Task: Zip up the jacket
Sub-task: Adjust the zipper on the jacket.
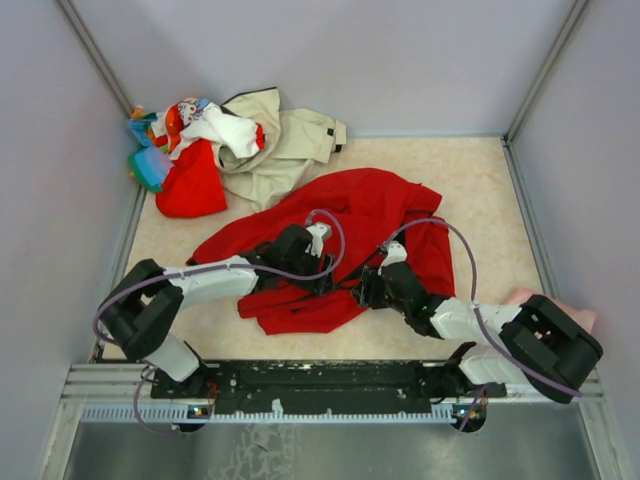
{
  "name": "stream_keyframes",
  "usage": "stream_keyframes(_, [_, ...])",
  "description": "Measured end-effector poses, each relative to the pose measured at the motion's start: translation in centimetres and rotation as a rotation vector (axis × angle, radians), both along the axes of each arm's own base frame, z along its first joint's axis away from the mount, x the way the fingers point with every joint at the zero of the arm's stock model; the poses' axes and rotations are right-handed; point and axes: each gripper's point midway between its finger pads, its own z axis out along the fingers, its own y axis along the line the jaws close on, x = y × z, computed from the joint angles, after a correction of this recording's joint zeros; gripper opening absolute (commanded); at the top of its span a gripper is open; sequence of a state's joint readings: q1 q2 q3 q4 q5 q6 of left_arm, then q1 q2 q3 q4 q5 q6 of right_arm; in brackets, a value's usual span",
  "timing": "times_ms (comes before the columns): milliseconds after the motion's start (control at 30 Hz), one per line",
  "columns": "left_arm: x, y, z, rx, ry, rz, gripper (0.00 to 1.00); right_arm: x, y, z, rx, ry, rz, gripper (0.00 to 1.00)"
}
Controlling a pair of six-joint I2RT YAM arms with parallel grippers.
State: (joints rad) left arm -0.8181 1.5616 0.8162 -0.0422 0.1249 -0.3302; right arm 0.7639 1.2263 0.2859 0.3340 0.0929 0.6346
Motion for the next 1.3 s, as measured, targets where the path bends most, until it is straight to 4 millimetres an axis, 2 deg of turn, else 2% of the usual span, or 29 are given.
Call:
stream_keyframes(267, [-0.2,-0.5,-2.0,0.049,-0.012,-0.024,0.53,0.2,0.2,0.1,0.019,-0.003,-0.007,0.48])
stream_keyframes(333, [-0.1,-0.6,-2.1,0.053,-0.022,-0.029,0.41,0.2,0.2,0.1,0.019,-0.004,-0.007,0.48])
stream_keyframes(367, [-0.1,-0.7,-2.1,0.054,-0.028,-0.034,0.29,0.1,0.2,0.1,0.02,-0.004,-0.007,0.48])
stream_keyframes(433, [-0.2,-1.0,-2.2,0.05,-0.034,-0.04,0.14,0.0,0.1,0.2,0.023,-0.006,-0.008,0.48])
stream_keyframes(500, [-0.3,-1.2,-2.3,0.049,-0.037,-0.049,0.05,0.0,0.1,0.3,0.025,-0.007,-0.008,0.48])
stream_keyframes(567, [-0.3,-1.2,-2.2,0.044,-0.043,-0.05,0.01,0.0,0.0,0.6,0.027,-0.011,-0.008,0.48])
stream_keyframes(700, [-0.7,-0.7,-1.0,0.017,-0.07,-0.049,0.0,-0.1,-0.2,1.7,0.041,-0.036,-0.01,0.49])
stream_keyframes(967, [-1.7,0.1,5.0,-0.117,-0.188,-0.062,0.0,1.1,-0.8,5.7,0.066,-0.16,-0.041,0.42])
stream_keyframes(1133, [-2.1,0.4,5.6,-0.138,-0.204,-0.073,0.0,2.4,0.1,7.2,0.058,-0.193,-0.035,0.41])
stream_keyframes(1300, [-2.7,0.9,5.9,-0.153,-0.216,-0.081,0.0,3.6,0.6,6.9,0.036,-0.19,-0.04,0.39])
